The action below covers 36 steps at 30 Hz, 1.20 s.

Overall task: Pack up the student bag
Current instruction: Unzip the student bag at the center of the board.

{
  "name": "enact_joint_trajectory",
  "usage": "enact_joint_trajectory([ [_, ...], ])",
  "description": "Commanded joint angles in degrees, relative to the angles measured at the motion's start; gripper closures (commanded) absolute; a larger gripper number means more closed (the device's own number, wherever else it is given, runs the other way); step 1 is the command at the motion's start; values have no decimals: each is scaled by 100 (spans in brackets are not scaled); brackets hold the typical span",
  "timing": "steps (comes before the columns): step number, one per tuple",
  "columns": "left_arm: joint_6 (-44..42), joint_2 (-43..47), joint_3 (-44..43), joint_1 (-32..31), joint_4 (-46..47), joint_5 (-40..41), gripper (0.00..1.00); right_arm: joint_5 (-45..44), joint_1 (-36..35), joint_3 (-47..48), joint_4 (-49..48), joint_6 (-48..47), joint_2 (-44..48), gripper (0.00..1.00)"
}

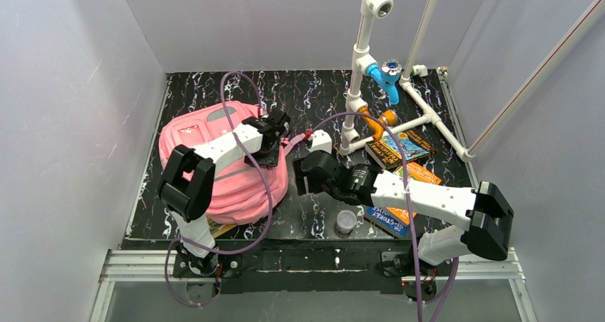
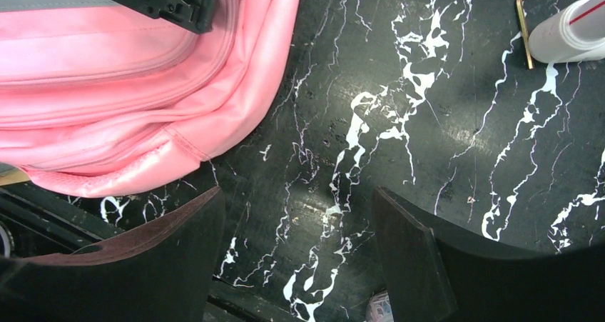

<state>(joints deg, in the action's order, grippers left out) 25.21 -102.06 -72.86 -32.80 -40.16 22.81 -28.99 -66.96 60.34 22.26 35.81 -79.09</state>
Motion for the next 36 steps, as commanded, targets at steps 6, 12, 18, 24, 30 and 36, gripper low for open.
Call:
enact_joint_trajectory([
  [6, -549, 195, 127, -78, -23, 173, 100, -40, 16, -82, -249, -10, -48, 18],
  [12, -1308, 1783, 898, -78, 686, -325, 100, 208, 105, 139, -253, -775, -344, 14],
  [18, -2116, 3598, 1990, -62, 1523, -934, 100, 923, 217, 143, -1149, -2309, -516, 23],
  [24, -2381, 4549, 2844, -34, 2286, -1030, 100, 1162, 388, -424, -2994, -3547, -654, 24],
  [30, -2477, 4763, 3044, -34, 2589, -1065, 100, 1284, 1084, -8, -2952, -3163, -1379, 36],
  [36, -2495, 4841, 3114, -25, 2743, -1030, 100, 1243, 1124, 348, -2954, -3063, -2200, 57],
])
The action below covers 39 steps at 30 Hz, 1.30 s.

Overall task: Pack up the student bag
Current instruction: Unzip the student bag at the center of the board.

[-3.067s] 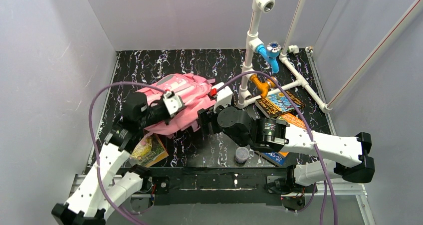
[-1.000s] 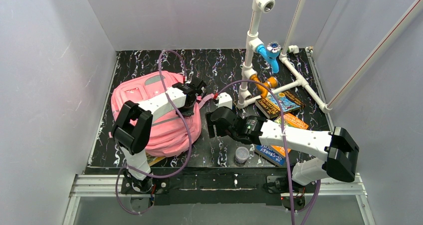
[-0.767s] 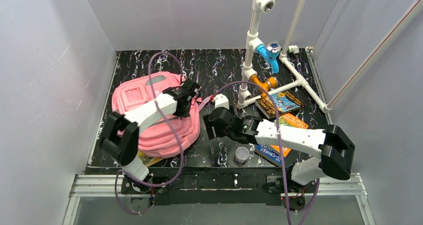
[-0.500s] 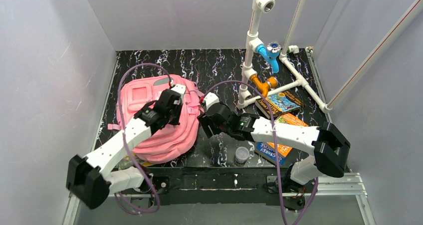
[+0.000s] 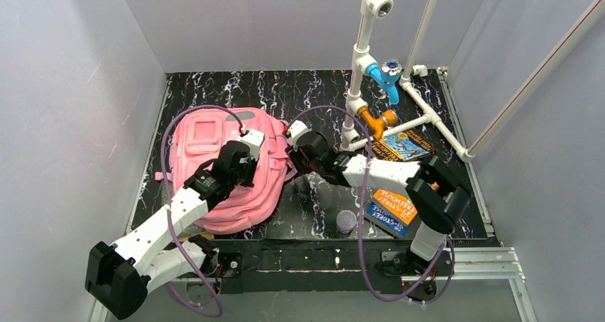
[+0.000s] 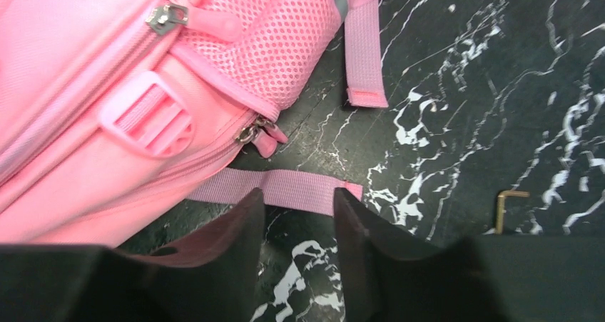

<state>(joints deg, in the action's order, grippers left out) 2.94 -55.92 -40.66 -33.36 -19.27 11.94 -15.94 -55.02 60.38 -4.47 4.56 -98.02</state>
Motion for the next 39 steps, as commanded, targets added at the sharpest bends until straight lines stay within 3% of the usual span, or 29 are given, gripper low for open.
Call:
enact_joint_trajectory([
  [1, -268, 223, -112, 32, 657, 41, 100, -144, -70, 355, -321, 75, -386, 57],
  [14, -109, 225, -175, 32, 623, -122, 100, -214, -140, -493, -2265, -70, -921, 55],
  [20, -109, 273, -152, 40, 647, -91, 100, -563, -248, -628, -2963, -82, -1212, 49],
  [27, -72, 287, -138, 41, 631, -135, 100, -1351, -421, -657, -3471, 7, -1466, 50],
  [30, -52, 354, -88, 41, 667, -89, 100, -1489, -421, -659, -3622, 36, -1502, 61],
  [35, 99, 306, -86, 45, 676, 36, 100, -1344, -525, -638, -3113, 28, -1180, 91],
  [39, 232, 94, -224, 120, 524, 95, 100, -936, -601, -740, -2338, 10, -673, 96],
])
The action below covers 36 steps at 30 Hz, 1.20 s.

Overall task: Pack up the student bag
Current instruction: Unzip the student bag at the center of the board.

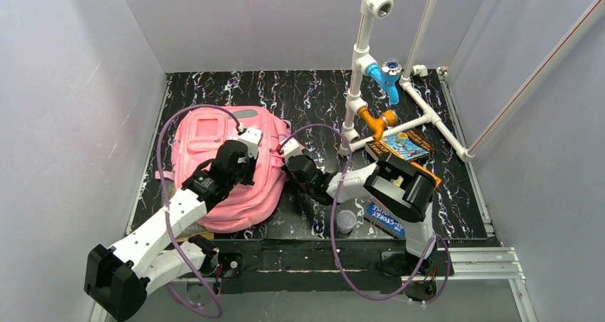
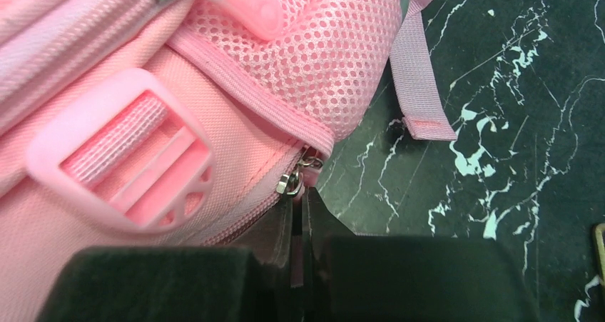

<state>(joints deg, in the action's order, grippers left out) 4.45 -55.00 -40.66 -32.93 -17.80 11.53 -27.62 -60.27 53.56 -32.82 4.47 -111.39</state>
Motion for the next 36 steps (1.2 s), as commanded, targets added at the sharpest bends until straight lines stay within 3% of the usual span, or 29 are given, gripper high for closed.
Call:
enact_joint_trajectory([
  [1, 135, -34, -249, 116, 367, 98, 100, 324, -93, 30, 840, 30, 759, 96],
  [6, 436, -226, -318, 355, 413, -260, 100, 850, -134, 62, 2077, -3, 1221, 95],
  [12, 545, -310, -362, 528, 353, -347, 100, 881, -108, -284, 2225, -500, 1515, 87],
  [16, 514, -279, -310, 533, 384, -364, 100, 640, -99, -276, 2062, -709, 1427, 90],
  [20, 492, -259, -293, 531, 361, -359, 100, 349, -94, -309, 1699, -487, 1280, 79],
  [23, 454, -239, -276, 533, 367, -327, 100, 198, -74, -574, 1197, -241, 1293, 84],
  [26, 451, -259, -275, 533, 365, -378, 100, 387, -64, -782, 719, -260, 1310, 99],
  [36, 720, -295, -276, 572, 440, -414, 100, 1217, -71, -755, 622, -504, 1426, 99],
])
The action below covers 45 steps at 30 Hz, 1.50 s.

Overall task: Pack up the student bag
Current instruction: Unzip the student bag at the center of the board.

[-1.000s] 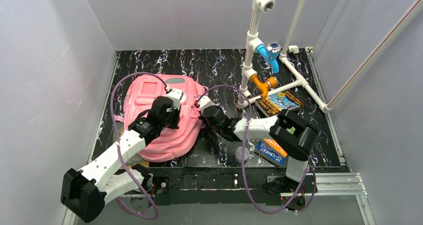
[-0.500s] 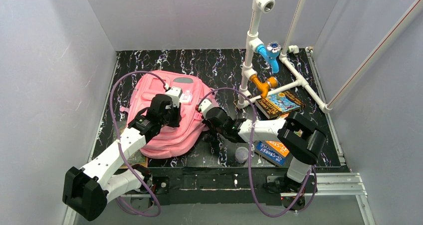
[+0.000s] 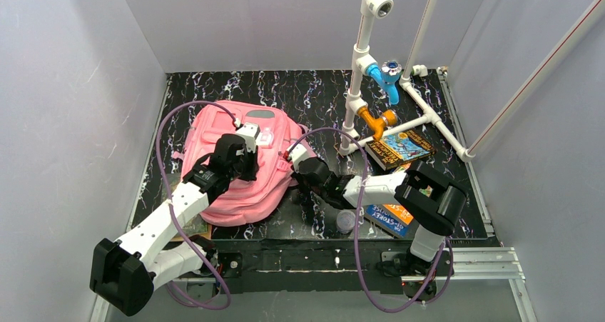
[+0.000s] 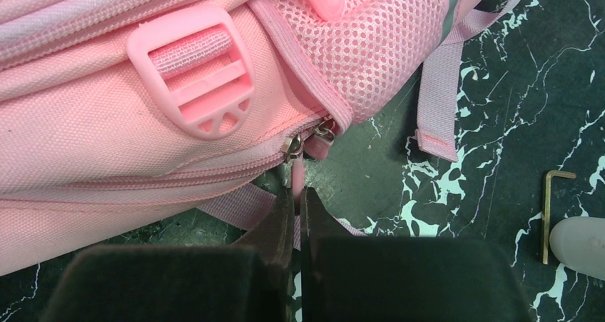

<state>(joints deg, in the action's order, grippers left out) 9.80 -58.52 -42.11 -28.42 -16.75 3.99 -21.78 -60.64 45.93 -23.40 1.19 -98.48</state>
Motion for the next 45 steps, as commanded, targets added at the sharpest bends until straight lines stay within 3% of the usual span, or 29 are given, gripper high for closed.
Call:
enact_joint_trajectory([
  [1, 318, 25, -136, 133, 365, 427, 100, 797, -35, 68, -242, -226, 181, 99],
  [10, 1730, -703, -858, 222, 69, 1402, 100, 1839, -218, 512, 1495, 327, 1274, 99],
  [15, 2708, -1091, -1259, 203, 225, 1886, 100, 3135, -434, 659, 1189, 1047, 1174, 99],
  [18, 2914, -1280, -1561, 150, 263, 2054, 100, 3356, -736, 815, 913, 1305, 795, 99],
  [22, 2826, -1372, -1712, 109, 486, 1993, 100, 3996, -791, 809, 152, 1729, 534, 99],
  [31, 2334, -1346, -1114, 109, 1269, 1345, 100, 4563, -778, 1060, 118, 2000, 584, 99],
  [38, 2294, -1195, -876, 109, 1465, 1289, 100, 5139, -787, 974, -620, 2814, 873, 99],
  [42, 1896, -1193, -953, 140, 1578, 1443, 100, 4815, -809, 1082, 236, 2726, 1146, 99],
  [45, 1625, -1179, -1058, 200, 1526, 1294, 100, 4147, -814, 1270, 1431, 2466, 1372, 99],
])
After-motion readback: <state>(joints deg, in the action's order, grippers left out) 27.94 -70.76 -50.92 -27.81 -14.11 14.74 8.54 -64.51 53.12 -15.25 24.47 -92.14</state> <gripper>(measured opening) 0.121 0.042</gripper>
